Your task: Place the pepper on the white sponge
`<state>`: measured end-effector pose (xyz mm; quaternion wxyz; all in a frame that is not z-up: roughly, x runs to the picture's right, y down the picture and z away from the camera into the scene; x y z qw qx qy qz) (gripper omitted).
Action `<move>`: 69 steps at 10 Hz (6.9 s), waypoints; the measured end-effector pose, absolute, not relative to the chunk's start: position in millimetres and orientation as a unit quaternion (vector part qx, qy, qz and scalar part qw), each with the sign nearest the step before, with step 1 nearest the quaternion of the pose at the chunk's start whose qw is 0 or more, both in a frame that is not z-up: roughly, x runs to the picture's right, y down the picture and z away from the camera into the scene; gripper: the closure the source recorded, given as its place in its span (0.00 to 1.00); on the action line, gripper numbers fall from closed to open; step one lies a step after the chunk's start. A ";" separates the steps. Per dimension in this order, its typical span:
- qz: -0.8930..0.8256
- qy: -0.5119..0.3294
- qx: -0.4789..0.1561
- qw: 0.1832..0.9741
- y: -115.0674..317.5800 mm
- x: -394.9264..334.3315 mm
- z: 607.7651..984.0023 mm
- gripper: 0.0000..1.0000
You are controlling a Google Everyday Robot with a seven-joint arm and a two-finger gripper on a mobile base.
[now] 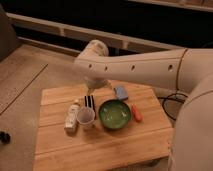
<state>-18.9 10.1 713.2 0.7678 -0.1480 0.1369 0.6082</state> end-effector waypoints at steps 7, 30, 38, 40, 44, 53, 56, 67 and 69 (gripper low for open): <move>0.724 0.091 -0.085 0.679 2.3 150.6 721.6 0.35; 0.790 0.177 -0.165 0.564 117.1 229.4 841.8 0.35; 0.764 0.206 -0.232 0.566 148.8 255.0 882.4 0.35; 0.755 0.205 -0.233 0.577 141.7 250.2 887.0 0.35; 0.739 0.195 -0.233 0.601 126.8 234.7 888.3 0.35; 0.735 0.222 -0.262 0.585 143.3 222.8 909.4 0.74; 0.740 0.223 -0.257 0.581 139.6 224.2 911.3 0.99; 0.803 0.174 -0.107 0.561 8.9 275.0 896.3 1.00; 0.779 0.155 -0.112 0.598 -18.1 238.8 907.1 1.00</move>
